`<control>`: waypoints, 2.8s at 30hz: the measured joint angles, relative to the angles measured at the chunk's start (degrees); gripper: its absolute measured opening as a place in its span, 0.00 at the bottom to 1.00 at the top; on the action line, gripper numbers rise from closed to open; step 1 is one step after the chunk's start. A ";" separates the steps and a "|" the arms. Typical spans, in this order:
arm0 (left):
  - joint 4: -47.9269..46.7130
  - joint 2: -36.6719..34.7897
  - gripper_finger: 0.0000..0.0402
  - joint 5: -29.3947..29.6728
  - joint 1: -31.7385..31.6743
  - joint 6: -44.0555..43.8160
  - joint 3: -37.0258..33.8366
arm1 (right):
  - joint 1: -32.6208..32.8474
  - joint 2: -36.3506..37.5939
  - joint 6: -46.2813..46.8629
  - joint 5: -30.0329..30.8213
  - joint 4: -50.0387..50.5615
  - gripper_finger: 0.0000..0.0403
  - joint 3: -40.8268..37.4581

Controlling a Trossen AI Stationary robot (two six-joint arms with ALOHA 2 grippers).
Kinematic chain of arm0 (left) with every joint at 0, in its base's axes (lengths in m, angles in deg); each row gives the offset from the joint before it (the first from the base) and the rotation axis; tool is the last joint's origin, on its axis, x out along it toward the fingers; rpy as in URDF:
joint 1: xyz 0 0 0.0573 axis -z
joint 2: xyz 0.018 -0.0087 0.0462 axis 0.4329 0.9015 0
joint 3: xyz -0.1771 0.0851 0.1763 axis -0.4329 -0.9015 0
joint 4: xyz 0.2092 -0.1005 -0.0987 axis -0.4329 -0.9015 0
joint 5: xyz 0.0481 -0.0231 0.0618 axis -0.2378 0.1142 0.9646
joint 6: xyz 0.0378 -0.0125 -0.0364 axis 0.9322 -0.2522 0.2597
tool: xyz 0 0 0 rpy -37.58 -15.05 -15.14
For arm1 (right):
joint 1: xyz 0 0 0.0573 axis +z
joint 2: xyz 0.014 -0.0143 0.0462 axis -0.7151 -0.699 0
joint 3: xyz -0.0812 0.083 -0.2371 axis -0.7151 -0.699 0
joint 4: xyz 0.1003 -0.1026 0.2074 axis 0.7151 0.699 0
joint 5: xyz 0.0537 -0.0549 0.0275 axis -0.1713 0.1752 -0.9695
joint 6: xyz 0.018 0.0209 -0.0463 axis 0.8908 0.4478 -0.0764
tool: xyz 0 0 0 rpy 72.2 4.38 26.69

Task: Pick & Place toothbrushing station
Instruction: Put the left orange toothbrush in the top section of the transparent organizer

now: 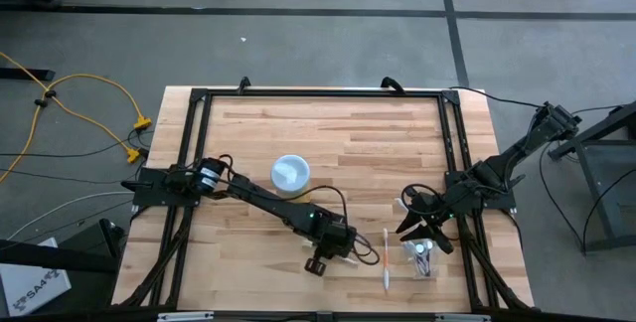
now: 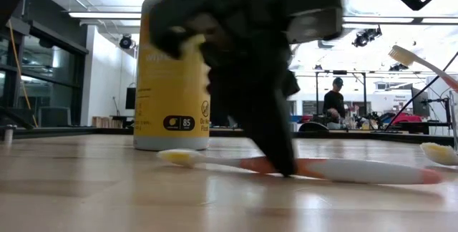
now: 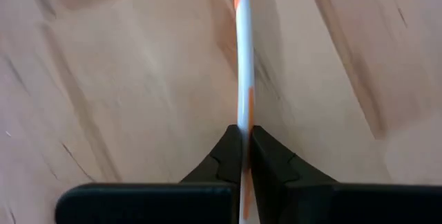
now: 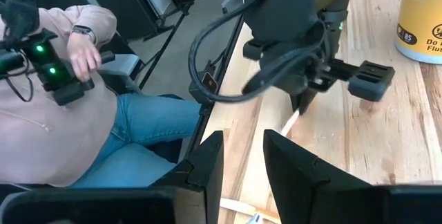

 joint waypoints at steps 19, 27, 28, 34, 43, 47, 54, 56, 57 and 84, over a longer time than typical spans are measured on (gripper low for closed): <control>-0.07 -6.41 0.01 12.72 4.23 10.13 -0.23 | 0.02 0.00 0.00 0.30 -0.32 0.24 0.00; 1.02 -10.85 0.01 27.25 9.49 21.02 -0.07 | 0.00 0.00 -0.15 5.07 -5.19 0.24 0.00; 1.79 -11.08 0.01 29.52 10.33 23.42 -0.06 | -0.01 0.00 -0.28 5.25 -6.60 0.24 0.00; 8.06 -11.59 0.01 42.61 14.14 39.96 -0.01 | 0.00 0.00 -0.33 2.93 -13.50 0.24 0.00; 17.95 -11.59 0.01 44.45 14.85 65.97 -0.01 | 0.00 -0.63 1.22 0.24 -15.70 0.24 0.02; 23.55 -11.59 0.01 44.29 14.83 76.13 -0.01 | -0.01 -1.96 1.28 -0.15 -16.15 0.24 0.00; 30.96 -11.62 0.01 42.84 14.65 89.27 0.01 | -1.20 -5.29 1.30 -3.44 -21.28 0.24 0.02; 32.18 -11.62 0.01 42.17 14.65 91.92 0.01 | -1.87 -6.17 1.55 -4.77 -23.47 0.24 0.02; 32.87 -11.62 0.01 42.10 14.64 93.07 0.01 | -2.23 -6.65 1.71 -5.52 -24.36 0.24 0.02; 36.67 -11.68 0.01 36.84 11.45 102.18 0.04 | -9.07 -16.59 6.12 -13.29 -34.11 0.24 0.02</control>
